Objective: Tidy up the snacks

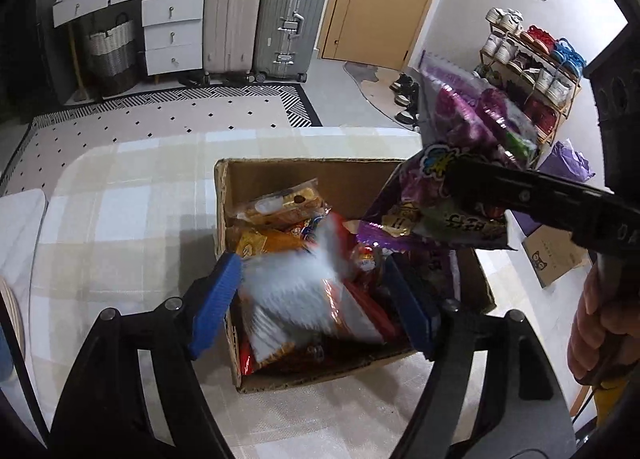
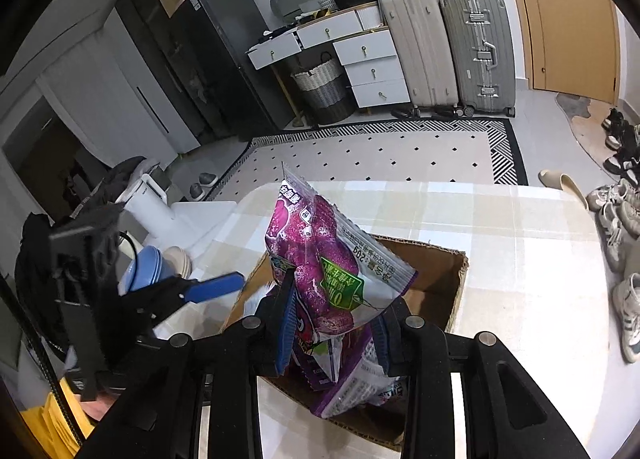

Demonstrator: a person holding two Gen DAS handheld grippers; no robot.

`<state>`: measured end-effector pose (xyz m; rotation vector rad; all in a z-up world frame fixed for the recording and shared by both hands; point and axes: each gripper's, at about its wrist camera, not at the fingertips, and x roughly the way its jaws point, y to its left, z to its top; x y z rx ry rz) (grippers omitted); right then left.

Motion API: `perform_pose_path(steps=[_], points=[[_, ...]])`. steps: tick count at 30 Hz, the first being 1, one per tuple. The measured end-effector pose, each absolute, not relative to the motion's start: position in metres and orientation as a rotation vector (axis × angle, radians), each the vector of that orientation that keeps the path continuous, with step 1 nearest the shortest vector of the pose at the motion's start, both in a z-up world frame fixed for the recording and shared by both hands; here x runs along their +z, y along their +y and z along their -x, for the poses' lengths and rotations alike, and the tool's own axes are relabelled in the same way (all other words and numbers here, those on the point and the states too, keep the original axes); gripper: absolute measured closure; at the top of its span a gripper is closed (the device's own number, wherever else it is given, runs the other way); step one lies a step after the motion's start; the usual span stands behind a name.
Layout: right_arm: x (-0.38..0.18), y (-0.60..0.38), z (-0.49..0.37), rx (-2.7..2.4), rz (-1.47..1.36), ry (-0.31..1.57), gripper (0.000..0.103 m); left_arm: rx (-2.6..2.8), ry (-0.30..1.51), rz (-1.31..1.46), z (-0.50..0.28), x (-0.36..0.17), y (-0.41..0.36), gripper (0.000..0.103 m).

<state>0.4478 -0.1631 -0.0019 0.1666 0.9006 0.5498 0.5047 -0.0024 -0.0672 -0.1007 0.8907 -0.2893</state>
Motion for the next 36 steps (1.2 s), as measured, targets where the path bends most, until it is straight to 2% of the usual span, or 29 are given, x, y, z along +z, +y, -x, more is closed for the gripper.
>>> perform_pose_path(steps=[2, 16, 18, 20, 36], points=[[-0.001, -0.163, -0.447, 0.552, -0.157, 0.906, 0.071, -0.293, 0.875, 0.092, -0.502, -0.061, -0.001, 0.028], [-0.019, -0.148, -0.447, 0.562, -0.092, 1.050, 0.070, -0.223, 0.816, 0.154, -0.471, -0.022, 0.044, 0.025], [-0.017, -0.148, -0.446, 0.547, -0.084, 1.040, 0.065, -0.221, 0.816, 0.156, -0.468, -0.019, 0.048, 0.025], [-0.012, -0.149, -0.445, 0.543, -0.073, 1.021, 0.053, -0.194, 0.824, 0.141, -0.467, -0.019, 0.050, 0.025], [0.044, -0.179, -0.394, 0.548, -0.121, 0.843, 0.051, -0.195, 0.798, 0.114, -0.427, 0.009, 0.030, 0.025]])
